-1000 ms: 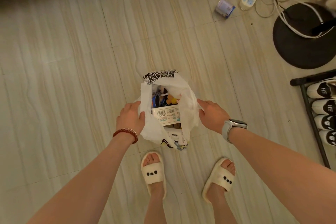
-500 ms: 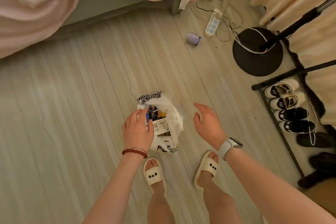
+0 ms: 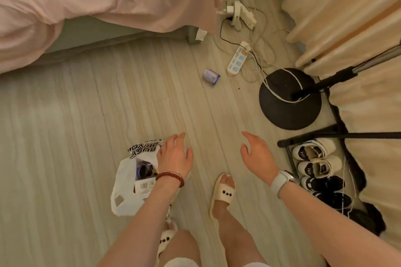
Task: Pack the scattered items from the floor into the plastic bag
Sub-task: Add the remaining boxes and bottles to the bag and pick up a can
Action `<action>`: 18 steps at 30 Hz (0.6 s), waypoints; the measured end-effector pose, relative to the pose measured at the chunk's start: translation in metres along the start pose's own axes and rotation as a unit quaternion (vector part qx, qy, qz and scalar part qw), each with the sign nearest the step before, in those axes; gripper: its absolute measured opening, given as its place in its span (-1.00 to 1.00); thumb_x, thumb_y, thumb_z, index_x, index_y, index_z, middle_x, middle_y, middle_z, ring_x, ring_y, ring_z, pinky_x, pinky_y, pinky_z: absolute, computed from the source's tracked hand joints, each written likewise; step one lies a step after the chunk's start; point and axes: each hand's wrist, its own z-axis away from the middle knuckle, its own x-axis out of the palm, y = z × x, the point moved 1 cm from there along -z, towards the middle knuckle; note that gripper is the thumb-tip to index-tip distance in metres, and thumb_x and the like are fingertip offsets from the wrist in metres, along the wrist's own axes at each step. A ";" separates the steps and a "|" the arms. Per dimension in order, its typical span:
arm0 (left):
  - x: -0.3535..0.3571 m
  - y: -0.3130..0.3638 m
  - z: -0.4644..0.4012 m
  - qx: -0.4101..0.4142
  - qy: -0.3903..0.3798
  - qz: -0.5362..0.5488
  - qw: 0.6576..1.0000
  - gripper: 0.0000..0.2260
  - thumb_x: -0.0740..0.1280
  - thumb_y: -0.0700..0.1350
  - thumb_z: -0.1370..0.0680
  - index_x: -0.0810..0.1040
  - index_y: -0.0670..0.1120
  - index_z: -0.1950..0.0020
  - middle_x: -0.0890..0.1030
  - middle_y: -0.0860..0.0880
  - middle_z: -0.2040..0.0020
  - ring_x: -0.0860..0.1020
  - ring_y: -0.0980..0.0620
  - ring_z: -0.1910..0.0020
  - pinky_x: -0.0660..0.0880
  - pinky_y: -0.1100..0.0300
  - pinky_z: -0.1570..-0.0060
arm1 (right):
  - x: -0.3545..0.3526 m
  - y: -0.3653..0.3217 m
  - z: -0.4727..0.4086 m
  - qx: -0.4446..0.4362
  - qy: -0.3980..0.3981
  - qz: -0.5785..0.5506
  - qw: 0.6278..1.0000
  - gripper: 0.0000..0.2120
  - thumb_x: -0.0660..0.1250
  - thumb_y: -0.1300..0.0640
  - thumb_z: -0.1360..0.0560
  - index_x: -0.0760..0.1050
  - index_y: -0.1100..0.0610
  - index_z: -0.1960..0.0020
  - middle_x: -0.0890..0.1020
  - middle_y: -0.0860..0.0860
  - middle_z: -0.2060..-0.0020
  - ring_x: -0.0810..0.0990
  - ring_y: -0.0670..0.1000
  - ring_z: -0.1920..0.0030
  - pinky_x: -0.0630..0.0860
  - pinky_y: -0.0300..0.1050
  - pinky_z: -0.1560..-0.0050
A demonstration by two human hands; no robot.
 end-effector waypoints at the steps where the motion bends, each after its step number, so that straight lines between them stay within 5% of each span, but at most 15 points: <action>1: 0.004 0.013 -0.009 -0.002 -0.005 0.007 1.000 -0.56 0.17 -0.05 -0.55 0.22 -0.05 -0.42 0.30 -0.10 -0.41 0.25 -0.10 -0.38 0.22 -0.03 -0.34 | -0.011 0.004 -0.015 -0.003 -0.001 0.016 1.000 -0.58 0.13 0.19 -0.55 0.25 0.20 -0.40 0.40 0.20 -0.34 0.34 0.18 -0.35 0.29 0.04 -0.34; 9: -0.010 0.029 -0.076 -0.071 0.013 0.069 0.995 -0.58 0.18 -0.05 -0.54 0.27 -0.08 -0.39 0.34 -0.14 -0.38 0.30 -0.15 -0.35 0.29 -0.09 -0.30 | -0.037 -0.022 -0.110 -0.008 -0.055 0.026 0.998 -0.57 0.14 0.20 -0.55 0.23 0.20 -0.40 0.40 0.22 -0.33 0.37 0.17 -0.32 0.31 -0.01 -0.31; 18: 0.027 -0.014 -0.255 -0.110 0.005 0.050 0.993 -0.52 0.15 -0.02 -0.56 0.14 -0.04 -0.45 0.24 -0.11 -0.44 0.23 -0.11 -0.39 0.26 -0.06 -0.32 | 0.016 -0.033 -0.308 0.034 -0.086 0.044 0.995 -0.55 0.15 0.18 -0.55 0.20 0.16 -0.42 0.36 0.22 -0.32 0.38 0.18 -0.29 0.33 -0.03 -0.27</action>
